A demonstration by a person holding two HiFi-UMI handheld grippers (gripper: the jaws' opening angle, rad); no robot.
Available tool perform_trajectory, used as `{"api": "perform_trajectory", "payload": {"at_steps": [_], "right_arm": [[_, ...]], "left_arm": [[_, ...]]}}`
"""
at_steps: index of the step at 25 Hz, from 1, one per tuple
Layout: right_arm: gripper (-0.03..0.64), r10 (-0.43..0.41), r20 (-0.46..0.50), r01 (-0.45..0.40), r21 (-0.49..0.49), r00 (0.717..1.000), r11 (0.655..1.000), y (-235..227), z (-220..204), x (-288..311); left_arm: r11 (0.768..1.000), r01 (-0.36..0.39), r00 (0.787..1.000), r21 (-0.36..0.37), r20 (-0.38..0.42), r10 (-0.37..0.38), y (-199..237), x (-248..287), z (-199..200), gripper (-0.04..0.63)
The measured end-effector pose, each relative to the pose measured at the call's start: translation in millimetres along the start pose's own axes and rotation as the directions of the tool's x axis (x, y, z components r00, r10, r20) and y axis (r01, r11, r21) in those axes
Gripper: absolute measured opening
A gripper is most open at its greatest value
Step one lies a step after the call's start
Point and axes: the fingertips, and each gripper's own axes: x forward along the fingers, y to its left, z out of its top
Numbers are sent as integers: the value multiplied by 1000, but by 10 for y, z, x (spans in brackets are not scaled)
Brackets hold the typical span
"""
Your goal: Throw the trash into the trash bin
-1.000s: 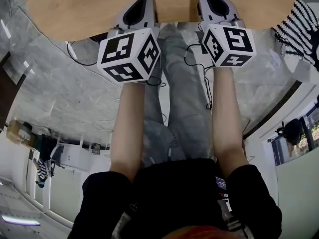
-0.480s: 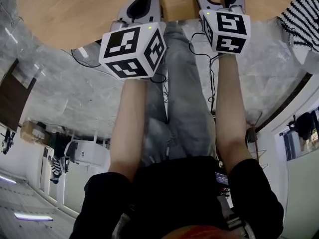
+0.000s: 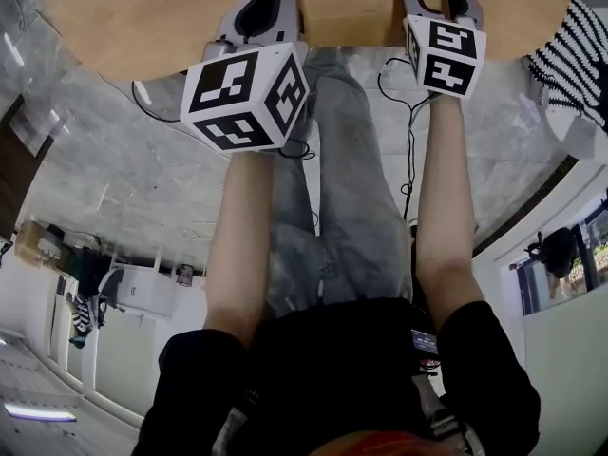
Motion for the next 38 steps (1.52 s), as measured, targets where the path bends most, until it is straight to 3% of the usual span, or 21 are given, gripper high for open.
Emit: {"api": "perform_trajectory", "payload": {"at_steps": [8,15,23,29,34,38], "right_arm": [[195,50,7,-50,1,999,999,301,66,10],[193,185,62,-184,-26,981,983,1137,394,-109],[193,357,50,-346,-152,933,926,2356,552,-174],[192,474,-13,-459,-269,881,846,3350,506,-257],[192,562,-84,-551,-361,823,752,4182,393,-372],[193,613,-146,-609,-421,777,672,4786,209,-474]], "left_arm": [[992,-63,998,-112,13,65,409,-276,-342,6],[975,-122,987,-186,79,138,850,-736,-368,6],[918,-206,955,-338,133,263,1518,-1447,-715,6],[831,-285,908,-477,143,393,2112,-2072,-1127,6],[719,-334,860,-610,115,496,2508,-2535,-1638,6],[652,-356,839,-670,77,538,2773,-2775,-2022,6]]}}
